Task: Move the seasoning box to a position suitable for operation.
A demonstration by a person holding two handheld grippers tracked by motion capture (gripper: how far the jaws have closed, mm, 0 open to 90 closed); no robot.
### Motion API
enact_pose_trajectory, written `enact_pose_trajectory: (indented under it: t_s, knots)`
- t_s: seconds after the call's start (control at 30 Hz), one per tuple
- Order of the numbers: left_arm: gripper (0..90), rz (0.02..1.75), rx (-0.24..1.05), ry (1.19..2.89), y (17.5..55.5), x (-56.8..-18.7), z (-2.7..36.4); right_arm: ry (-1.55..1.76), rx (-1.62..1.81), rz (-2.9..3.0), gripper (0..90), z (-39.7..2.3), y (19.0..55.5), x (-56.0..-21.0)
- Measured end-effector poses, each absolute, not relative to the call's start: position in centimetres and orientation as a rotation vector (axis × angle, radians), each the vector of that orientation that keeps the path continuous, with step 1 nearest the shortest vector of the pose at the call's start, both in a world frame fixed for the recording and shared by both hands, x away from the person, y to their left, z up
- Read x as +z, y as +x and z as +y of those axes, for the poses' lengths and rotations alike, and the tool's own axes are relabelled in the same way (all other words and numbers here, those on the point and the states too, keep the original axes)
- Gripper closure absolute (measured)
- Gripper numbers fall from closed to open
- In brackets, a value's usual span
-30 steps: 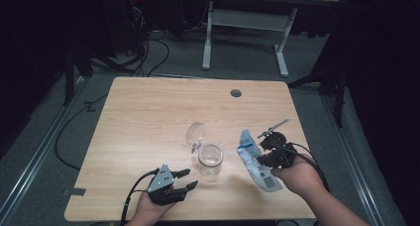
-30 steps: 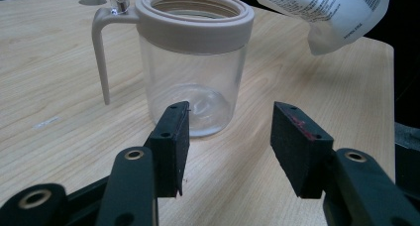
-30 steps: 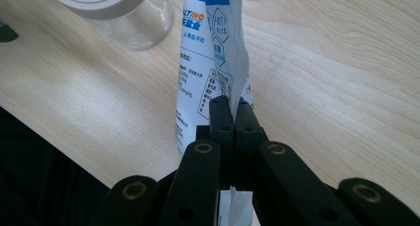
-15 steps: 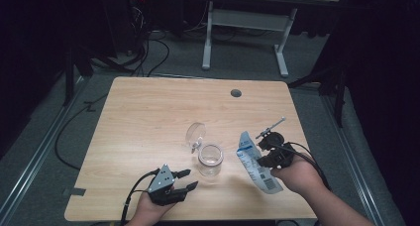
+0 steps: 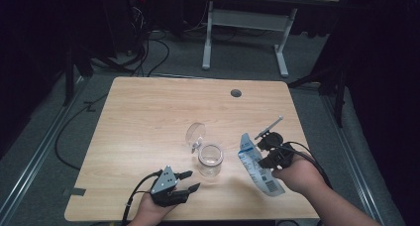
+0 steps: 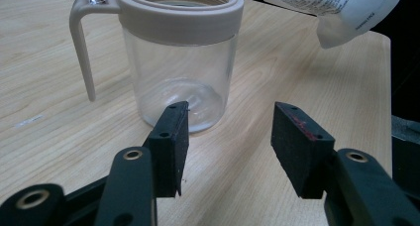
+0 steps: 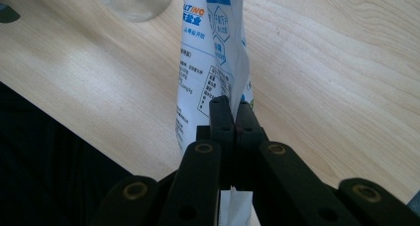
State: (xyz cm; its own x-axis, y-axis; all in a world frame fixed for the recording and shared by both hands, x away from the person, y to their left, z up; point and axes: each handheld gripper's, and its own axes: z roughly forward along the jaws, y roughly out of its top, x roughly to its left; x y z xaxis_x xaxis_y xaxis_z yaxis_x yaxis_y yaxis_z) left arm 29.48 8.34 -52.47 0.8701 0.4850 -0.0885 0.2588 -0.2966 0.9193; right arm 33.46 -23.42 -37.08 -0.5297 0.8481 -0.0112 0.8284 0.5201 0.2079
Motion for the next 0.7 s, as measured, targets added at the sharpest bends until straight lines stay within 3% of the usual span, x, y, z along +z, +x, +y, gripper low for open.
enact_pose_trajectory:
  t_s: [0.33, 0.7]
  knots:
    - [51.6, 0.498, 0.291, 1.909, 28.6, -52.4, 7.0, 1.441, 0.286, 2.629, 90.0, -22.6, 33.2, -35.9]
    - [51.4, 0.436, 0.243, 1.920, 28.2, -51.9, 5.2, 1.462, 0.296, 2.620, 90.0, -21.5, 33.1, -35.2]
